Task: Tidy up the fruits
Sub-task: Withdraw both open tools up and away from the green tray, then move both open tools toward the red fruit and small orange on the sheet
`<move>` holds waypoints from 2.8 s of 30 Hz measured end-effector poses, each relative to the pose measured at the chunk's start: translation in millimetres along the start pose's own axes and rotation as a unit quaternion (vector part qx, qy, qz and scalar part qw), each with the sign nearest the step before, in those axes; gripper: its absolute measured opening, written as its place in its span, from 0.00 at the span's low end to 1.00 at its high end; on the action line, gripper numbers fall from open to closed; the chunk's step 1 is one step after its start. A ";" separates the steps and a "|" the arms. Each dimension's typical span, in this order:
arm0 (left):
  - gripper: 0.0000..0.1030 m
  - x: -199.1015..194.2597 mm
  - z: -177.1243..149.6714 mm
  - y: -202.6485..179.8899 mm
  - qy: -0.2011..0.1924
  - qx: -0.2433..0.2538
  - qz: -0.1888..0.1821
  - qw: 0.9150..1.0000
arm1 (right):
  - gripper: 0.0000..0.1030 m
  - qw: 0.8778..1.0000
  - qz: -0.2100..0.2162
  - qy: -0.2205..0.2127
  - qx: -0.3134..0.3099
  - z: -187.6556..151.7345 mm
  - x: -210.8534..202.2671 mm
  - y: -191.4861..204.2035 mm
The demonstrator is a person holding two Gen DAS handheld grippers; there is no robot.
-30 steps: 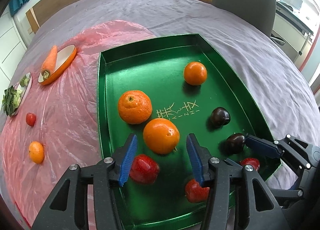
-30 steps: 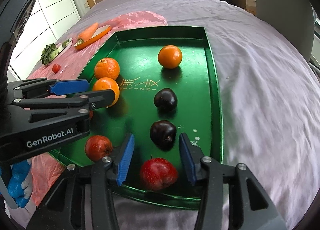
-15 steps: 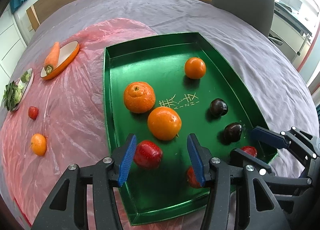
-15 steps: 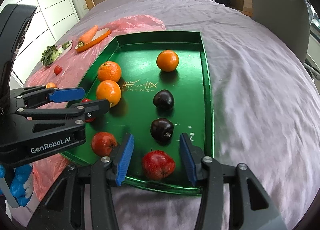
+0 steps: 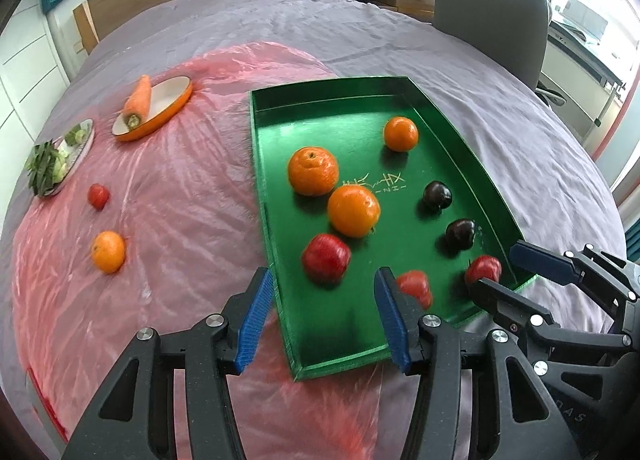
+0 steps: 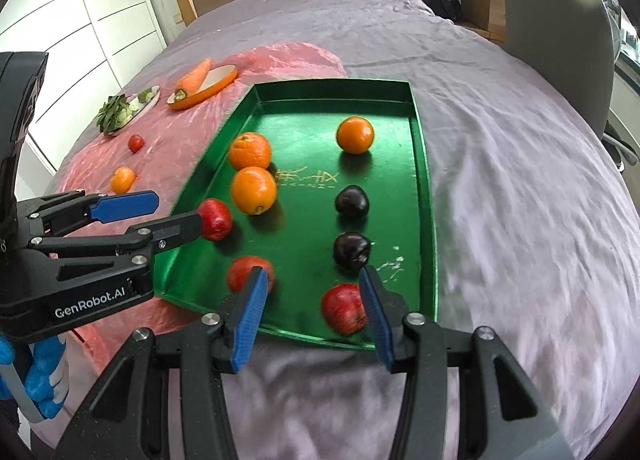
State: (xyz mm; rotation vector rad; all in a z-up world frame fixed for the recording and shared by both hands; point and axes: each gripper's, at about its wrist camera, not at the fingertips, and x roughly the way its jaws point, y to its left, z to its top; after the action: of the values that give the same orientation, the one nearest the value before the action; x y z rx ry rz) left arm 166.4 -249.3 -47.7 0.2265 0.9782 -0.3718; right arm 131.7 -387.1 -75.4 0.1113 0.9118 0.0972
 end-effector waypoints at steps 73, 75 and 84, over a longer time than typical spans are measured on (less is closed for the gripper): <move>0.46 -181.3 -220.3 219.8 -0.081 -0.229 0.147 0.959 | 0.68 0.988 0.065 0.005 -0.138 -68.5 -104.2 220.5; 0.46 -181.1 -222.5 227.1 -0.087 -0.235 0.156 0.956 | 0.67 0.988 0.066 0.008 -0.141 -70.3 -101.6 224.6; 0.46 -172.9 -208.9 243.1 -0.103 -0.225 0.178 0.952 | 0.67 0.986 0.071 0.013 -0.152 -52.1 -77.8 246.1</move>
State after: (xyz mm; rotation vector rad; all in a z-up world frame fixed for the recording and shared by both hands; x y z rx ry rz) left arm 18.5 81.4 -10.8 -0.0542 0.7710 0.1612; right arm 34.1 -150.9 -12.3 -0.1099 0.9042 0.3689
